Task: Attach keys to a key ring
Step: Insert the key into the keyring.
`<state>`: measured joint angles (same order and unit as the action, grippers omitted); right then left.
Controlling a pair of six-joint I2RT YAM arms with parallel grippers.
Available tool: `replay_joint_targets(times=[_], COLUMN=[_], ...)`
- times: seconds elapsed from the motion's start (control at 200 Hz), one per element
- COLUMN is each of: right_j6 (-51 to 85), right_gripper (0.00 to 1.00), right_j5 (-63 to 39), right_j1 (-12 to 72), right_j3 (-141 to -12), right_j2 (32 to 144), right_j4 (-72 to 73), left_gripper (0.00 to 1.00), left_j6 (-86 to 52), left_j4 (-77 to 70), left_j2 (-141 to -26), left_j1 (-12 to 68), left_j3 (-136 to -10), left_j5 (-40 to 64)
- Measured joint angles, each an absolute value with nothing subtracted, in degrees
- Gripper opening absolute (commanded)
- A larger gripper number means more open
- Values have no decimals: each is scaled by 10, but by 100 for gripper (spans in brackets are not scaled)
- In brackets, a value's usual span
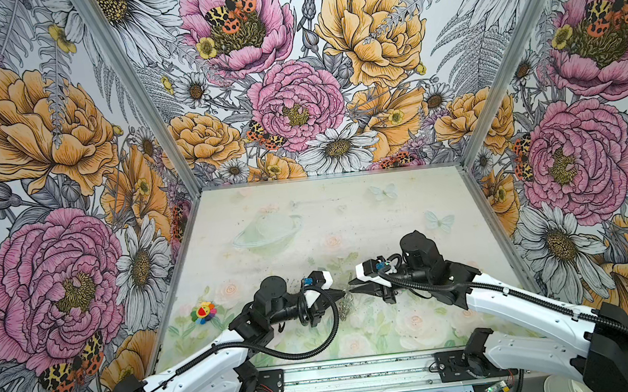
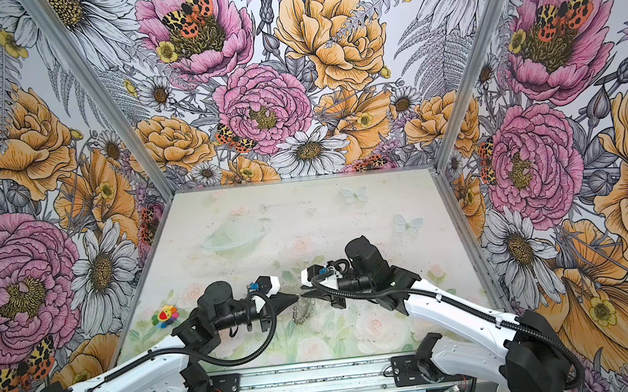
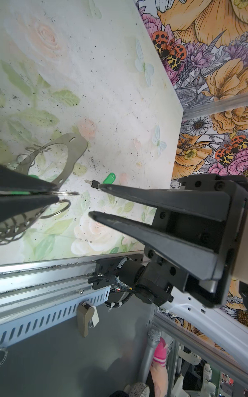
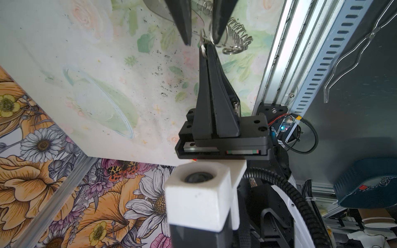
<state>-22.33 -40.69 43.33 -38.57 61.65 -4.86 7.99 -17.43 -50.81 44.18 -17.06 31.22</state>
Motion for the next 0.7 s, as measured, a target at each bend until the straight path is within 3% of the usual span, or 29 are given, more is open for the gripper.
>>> replay_joint_targets(times=[0.57,0.701], right_j6=[-233,-234], right_gripper=[12,6], right_j5=[-407,-408], right_j1=[447,447], right_j3=[-408,-411], right_j2=[666,669], right_j4=[-76,-80], left_gripper=[0,0], left_j6=[82,82], left_j4=[-162,-160], left_j2=[-513,-513], left_j1=[449,450], left_j3=[-177,-177], left_j5=[316,315])
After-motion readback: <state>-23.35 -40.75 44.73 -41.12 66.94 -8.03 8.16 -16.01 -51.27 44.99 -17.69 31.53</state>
